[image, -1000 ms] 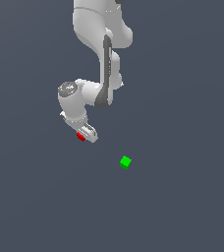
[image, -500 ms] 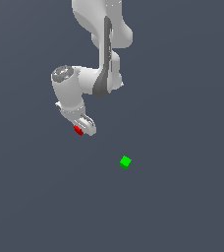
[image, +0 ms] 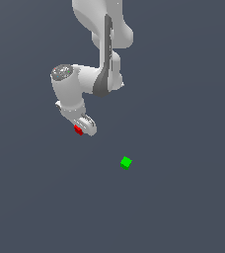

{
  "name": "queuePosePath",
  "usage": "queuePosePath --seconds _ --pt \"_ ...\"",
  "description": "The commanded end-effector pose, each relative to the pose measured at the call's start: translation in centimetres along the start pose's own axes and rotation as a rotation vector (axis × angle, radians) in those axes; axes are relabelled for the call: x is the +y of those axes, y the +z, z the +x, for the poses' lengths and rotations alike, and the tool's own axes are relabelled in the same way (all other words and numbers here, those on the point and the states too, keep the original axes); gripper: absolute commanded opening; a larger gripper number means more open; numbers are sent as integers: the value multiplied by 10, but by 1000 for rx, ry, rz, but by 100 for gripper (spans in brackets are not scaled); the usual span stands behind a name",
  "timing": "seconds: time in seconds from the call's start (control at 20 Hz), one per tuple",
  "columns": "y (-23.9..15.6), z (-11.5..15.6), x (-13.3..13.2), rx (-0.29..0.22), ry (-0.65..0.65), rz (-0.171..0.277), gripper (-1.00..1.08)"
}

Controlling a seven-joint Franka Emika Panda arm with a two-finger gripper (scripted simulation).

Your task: Stack the red cube on top of the green cube.

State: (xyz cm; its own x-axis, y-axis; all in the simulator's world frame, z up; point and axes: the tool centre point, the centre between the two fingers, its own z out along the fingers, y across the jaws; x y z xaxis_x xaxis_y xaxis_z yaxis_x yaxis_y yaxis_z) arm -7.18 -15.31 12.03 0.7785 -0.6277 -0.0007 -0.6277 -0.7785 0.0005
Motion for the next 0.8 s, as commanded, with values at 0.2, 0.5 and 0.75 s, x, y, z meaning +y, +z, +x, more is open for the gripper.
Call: queuePosePath --seconds 0.2,0.5,0.75 --pt "3 -2 -14 1 0 0 -100" --pt "13 -9 -55 0 0 1 -100" --pt "26 -17 -105 0 0 1 -100"
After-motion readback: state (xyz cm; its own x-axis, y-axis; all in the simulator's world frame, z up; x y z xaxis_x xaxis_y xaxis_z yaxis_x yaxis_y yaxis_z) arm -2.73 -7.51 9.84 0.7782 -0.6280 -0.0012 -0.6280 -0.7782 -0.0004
